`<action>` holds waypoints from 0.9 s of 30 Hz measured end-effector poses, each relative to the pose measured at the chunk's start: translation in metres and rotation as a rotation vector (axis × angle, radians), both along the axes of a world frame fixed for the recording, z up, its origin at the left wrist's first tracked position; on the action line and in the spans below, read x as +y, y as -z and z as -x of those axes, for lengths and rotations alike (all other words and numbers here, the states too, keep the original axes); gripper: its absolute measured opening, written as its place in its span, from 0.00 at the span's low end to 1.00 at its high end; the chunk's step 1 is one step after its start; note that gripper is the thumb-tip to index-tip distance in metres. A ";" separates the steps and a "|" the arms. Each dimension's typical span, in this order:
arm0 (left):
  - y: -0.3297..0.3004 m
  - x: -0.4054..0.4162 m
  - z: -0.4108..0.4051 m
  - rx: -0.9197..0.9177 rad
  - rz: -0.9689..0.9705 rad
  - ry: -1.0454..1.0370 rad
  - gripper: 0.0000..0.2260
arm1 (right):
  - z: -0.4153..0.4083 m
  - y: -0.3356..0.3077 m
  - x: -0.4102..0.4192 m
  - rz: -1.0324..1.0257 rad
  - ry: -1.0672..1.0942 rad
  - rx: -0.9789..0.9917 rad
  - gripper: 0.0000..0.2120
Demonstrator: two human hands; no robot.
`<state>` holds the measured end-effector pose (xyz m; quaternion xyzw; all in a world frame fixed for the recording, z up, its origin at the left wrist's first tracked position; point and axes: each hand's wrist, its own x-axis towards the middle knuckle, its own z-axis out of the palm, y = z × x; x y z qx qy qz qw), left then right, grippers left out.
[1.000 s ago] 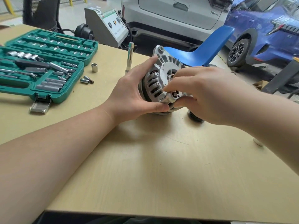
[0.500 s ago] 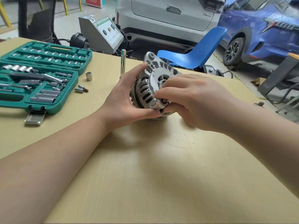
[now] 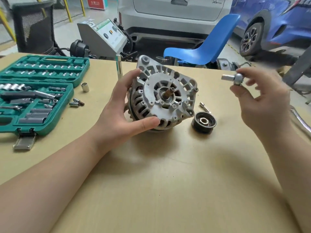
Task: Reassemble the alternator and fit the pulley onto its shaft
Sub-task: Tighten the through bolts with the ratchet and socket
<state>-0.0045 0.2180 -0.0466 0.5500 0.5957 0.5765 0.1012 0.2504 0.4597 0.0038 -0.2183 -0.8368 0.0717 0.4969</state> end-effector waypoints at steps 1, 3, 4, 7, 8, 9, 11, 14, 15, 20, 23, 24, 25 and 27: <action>0.000 0.000 0.000 -0.001 0.004 -0.004 0.47 | -0.003 0.009 0.006 0.061 -0.007 -0.041 0.15; 0.001 0.000 0.001 -0.005 0.008 -0.005 0.47 | -0.007 0.024 0.017 0.172 -0.009 -0.135 0.16; 0.002 0.001 0.001 -0.009 0.009 -0.003 0.48 | -0.008 0.028 0.023 0.212 0.004 -0.190 0.17; 0.006 0.003 0.001 -0.039 -0.003 0.015 0.51 | -0.006 0.035 0.036 0.293 0.054 -0.334 0.16; 0.008 0.004 0.002 -0.054 -0.006 0.022 0.51 | -0.005 0.036 0.037 0.324 0.054 -0.375 0.15; 0.009 0.005 0.002 -0.069 -0.009 0.024 0.51 | -0.003 0.037 0.038 0.348 0.043 -0.421 0.15; 0.010 0.008 0.002 -0.102 -0.031 0.013 0.51 | 0.000 0.038 0.036 0.358 0.010 -0.512 0.16; 0.010 0.010 0.000 -0.147 -0.062 -0.041 0.47 | -0.001 0.035 0.031 0.342 0.031 -0.611 0.18; 0.009 0.011 -0.001 -0.162 -0.067 -0.077 0.46 | -0.002 0.032 0.029 0.317 0.062 -0.636 0.20; -0.003 0.014 -0.003 -0.504 -0.051 -0.186 0.38 | 0.014 0.017 -0.021 0.222 -0.014 -0.254 0.14; -0.011 0.018 -0.007 -0.876 0.018 -0.013 0.29 | 0.042 0.009 -0.061 0.348 -0.145 -0.067 0.10; -0.014 0.019 -0.010 -0.946 0.053 0.049 0.27 | 0.050 0.006 -0.070 0.368 -0.155 -0.043 0.10; -0.016 0.020 -0.013 -0.978 0.077 0.090 0.25 | 0.055 0.002 -0.076 0.357 -0.147 -0.035 0.11; -0.018 0.021 -0.015 -1.017 0.067 0.117 0.23 | 0.061 -0.003 -0.084 0.301 -0.134 -0.024 0.12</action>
